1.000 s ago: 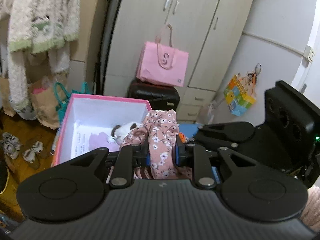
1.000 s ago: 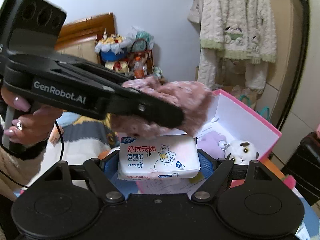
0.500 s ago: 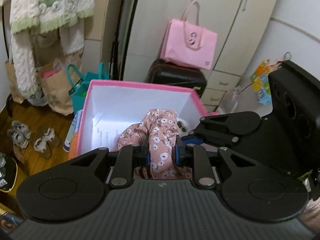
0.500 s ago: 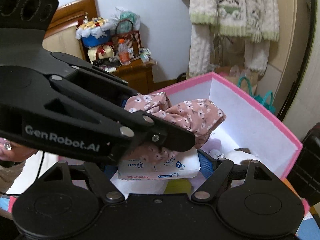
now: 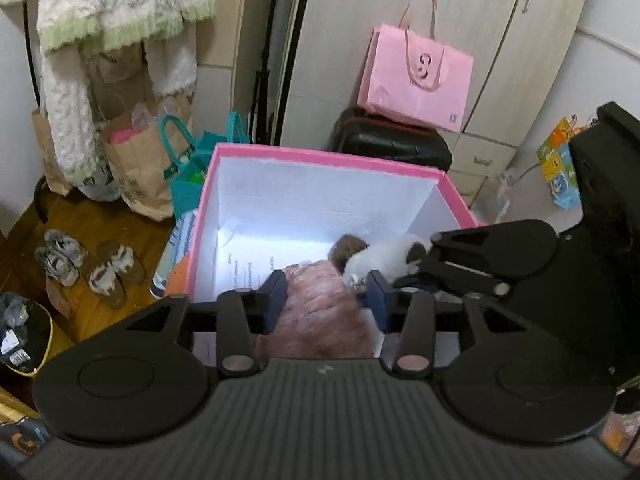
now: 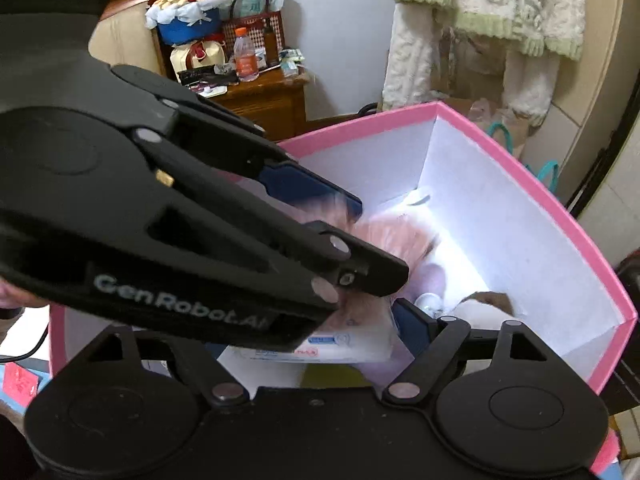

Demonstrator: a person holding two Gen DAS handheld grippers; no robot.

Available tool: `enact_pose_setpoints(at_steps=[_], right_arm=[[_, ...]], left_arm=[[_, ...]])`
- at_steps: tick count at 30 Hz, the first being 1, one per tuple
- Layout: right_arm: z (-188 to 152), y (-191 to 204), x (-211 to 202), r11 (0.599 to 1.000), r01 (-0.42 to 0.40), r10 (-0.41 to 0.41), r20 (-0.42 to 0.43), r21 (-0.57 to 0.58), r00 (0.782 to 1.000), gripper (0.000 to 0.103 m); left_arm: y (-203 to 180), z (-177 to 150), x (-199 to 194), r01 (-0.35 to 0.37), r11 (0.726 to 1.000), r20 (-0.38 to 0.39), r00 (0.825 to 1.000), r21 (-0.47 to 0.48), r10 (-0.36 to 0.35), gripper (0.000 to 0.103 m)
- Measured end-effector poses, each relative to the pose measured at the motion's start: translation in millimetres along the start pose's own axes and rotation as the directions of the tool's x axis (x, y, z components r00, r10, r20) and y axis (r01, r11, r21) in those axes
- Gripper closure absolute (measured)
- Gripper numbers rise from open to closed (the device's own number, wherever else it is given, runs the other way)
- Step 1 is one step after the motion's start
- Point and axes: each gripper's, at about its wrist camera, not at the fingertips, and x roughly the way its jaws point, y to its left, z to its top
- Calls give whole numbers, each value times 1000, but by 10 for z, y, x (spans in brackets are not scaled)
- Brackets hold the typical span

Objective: Organize soft objects
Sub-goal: 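Lower the floral cloth into the box and open the left tool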

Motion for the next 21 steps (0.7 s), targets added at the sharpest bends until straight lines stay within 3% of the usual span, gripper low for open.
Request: enact_pose_setpoints(at_steps=[3,8,12,21], right_arm=[[-29,29,-119,1000,2,-2,8,-12,1000,17],[-123,106,-349,1000,15,-14,49,-7,999,17],[-211,184,-522,999,35,-36,87,9,996,17],[-391,405,-841,996,82,-87,131,43,988,17]], left_arm=[[-3,-7,-181,-3,1000,68,998,13,2,42],[-27,-47,-465,-45,998,115,992,32,41,38],[-60,-97,-611,-104,993,117,988,52,97,33],[-163,-228,-886,-81,995,77,994,53,77,30]])
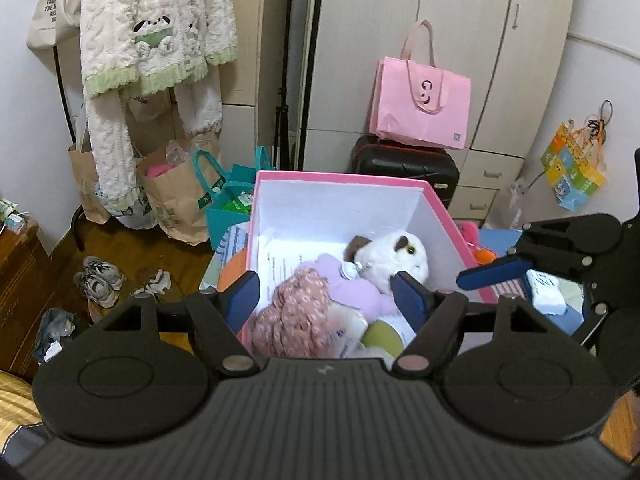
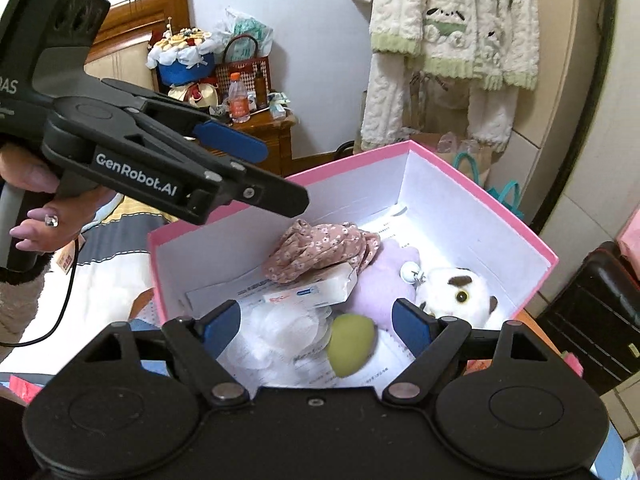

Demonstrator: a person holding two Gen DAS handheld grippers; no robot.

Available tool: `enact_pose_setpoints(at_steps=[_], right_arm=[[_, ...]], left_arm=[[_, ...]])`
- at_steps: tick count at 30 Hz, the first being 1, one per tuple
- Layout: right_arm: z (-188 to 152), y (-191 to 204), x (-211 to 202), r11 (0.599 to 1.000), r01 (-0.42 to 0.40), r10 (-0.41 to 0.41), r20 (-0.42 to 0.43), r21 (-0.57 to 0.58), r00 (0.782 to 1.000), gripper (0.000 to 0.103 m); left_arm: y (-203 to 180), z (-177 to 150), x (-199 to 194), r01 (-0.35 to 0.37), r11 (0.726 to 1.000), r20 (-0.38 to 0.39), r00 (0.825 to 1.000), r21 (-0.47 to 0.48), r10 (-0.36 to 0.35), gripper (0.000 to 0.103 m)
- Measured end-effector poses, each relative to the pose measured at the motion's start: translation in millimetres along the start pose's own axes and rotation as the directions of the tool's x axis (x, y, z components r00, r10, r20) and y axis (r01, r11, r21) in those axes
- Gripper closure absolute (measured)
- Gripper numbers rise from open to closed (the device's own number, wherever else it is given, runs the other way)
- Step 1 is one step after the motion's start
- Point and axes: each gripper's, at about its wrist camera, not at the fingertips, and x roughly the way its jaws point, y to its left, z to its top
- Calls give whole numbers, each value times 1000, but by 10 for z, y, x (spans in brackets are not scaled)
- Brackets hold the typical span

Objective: Organize soft objects
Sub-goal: 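Lower the floral cloth into the box and open the left tool, then withdraw the open left tool from the box toward the white wet-wipes pack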

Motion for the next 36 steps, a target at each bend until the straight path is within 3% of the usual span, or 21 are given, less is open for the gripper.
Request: enact_pose_setpoints(at_steps=[8,20,30,36], right_arm=[[-84,268,-368,997,59,-58,24,-44,998,17],[-335,676,-889,988,117,-108,90,-102,990,17],[-803,749,-1355,987,150,-141,148,-56,979,16],[-1204,638,-1611,983,184,-186,184,27,965,16]], left_arm=[[-180,-87,-379,31,999,12,999,32,-31,28],[-557,-294,-748,84,993,-36,996,83,-81,20],[-1011,-533,-984,119,978,-76,991,172,-107,12],[-1316,-638,-992,176,962,-124,981,207,-153,10]])
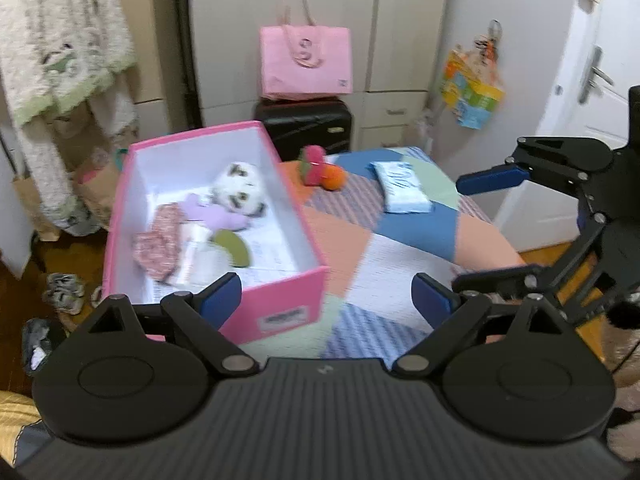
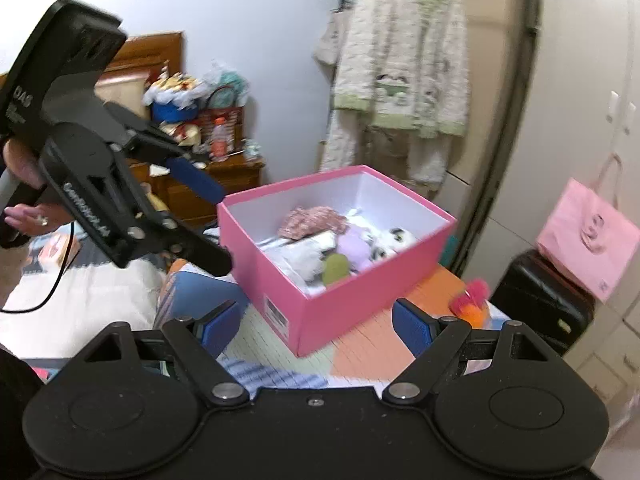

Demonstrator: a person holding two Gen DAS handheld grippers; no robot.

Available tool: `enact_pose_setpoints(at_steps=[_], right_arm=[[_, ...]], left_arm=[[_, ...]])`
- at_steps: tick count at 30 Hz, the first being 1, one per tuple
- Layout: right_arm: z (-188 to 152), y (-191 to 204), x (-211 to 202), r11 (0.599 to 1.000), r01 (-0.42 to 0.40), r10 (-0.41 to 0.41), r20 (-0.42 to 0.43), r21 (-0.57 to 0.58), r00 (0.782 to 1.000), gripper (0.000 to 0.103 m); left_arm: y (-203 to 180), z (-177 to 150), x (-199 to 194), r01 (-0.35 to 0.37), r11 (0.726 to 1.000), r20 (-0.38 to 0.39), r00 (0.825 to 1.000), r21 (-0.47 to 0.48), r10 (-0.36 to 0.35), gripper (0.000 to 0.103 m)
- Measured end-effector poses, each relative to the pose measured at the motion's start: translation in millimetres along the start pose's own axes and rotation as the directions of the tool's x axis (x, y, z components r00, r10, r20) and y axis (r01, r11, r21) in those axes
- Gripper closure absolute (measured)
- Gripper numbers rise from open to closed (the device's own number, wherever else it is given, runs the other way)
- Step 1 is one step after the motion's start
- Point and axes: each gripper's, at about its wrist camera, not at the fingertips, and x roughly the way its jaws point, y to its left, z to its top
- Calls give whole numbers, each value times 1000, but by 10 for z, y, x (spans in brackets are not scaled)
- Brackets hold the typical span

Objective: Organize soft objects
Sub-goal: 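Withdraw the open left tool from the box toward the white wet-wipes pack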

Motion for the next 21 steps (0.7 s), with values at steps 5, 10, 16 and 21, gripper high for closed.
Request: enact_pose_setpoints(at_steps=[5,10,16,21], right_arm=[[-271,-190,-175,995,67,-69,26,73,997,16],[-513,-425,-197,981,120,-125,22,153,992,16],[-775,-723,-24,954,202,-211,16,221,977,16],[-1002,-970,241,942,220,-236,32,254,971,16]], left_arm=[[-277,68,194,-26,999,-36,999,39,28,7],[-527,186,524,-38,994,-94,994,99,47,7],[-731,288,829,-1,992,-40,999,127,6,7],[-797,382,1148,71,994,-21,997,78,-70,10]])
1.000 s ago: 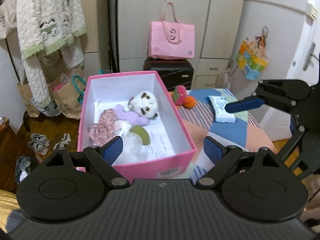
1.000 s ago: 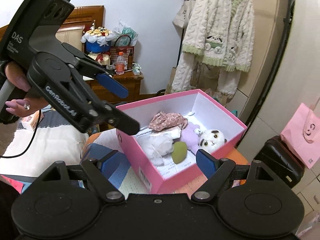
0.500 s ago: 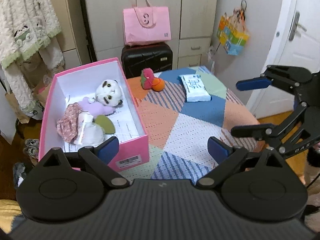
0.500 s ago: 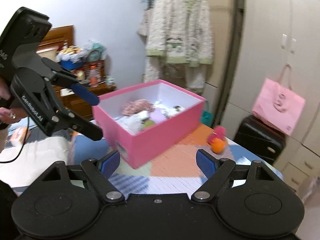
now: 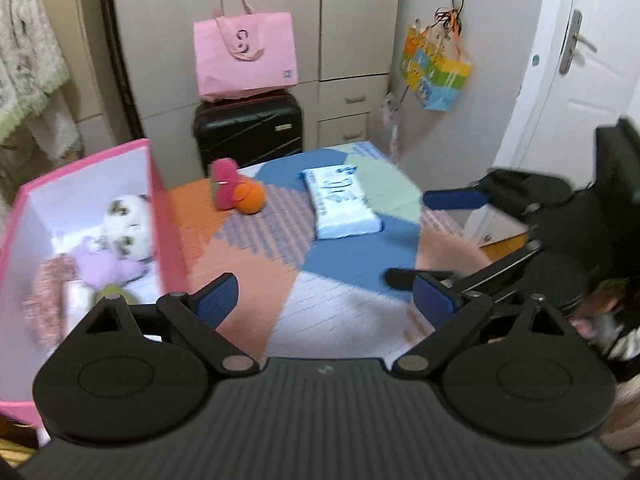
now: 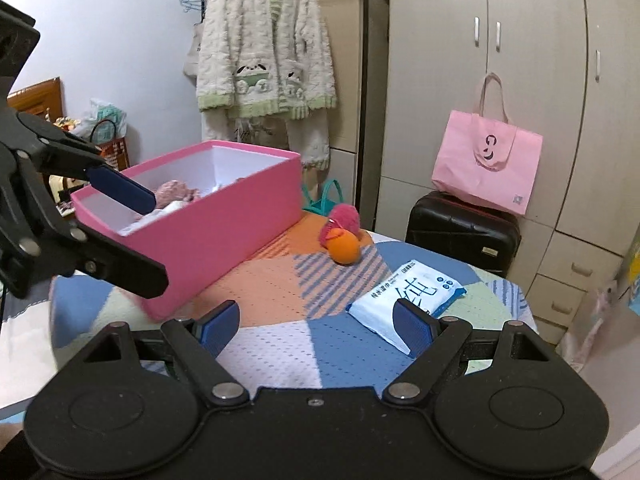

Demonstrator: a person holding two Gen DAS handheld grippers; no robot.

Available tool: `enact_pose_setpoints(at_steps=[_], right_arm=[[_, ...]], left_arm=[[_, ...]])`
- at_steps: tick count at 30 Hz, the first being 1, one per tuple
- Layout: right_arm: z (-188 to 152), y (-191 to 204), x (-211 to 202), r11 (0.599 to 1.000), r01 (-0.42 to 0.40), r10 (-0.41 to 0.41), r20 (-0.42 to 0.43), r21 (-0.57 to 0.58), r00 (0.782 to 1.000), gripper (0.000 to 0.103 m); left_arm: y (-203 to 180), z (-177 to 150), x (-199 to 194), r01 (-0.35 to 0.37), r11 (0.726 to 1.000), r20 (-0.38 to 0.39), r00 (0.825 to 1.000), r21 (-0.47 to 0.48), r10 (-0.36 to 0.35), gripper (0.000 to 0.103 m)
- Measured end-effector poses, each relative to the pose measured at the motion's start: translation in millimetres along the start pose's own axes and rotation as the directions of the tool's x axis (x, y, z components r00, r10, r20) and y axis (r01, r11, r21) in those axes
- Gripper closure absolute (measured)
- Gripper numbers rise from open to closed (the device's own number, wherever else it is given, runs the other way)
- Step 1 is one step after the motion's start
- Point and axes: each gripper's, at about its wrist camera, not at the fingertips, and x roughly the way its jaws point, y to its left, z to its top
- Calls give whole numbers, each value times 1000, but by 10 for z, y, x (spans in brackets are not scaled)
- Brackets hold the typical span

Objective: Organize soft objects
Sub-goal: 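Withdraw the open left tool from the box toward the white wet-wipes pack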

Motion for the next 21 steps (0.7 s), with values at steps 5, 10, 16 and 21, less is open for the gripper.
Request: enact_pose_setpoints(at_steps=[5,10,16,21], right_arm=[[-120,-208,323,999,33,-33,20,7,999,16],[-173,-337,613,999,54,-54,12,-1,998,16],[-201,-506,785,997,71,-71,-4,34,997,16],[-221,-562,962,996,92,-93,-57,-21,994,16]], left_arm=[[-18,75,348,-8,1000,54,998,-24,9,10],[15,102,718,10,999,137,991,-48,-3,10],[158,119,1161,77,987,123,991,-144,-60,10],[185,171,1513,75,977,76,995,-199,-61,11]])
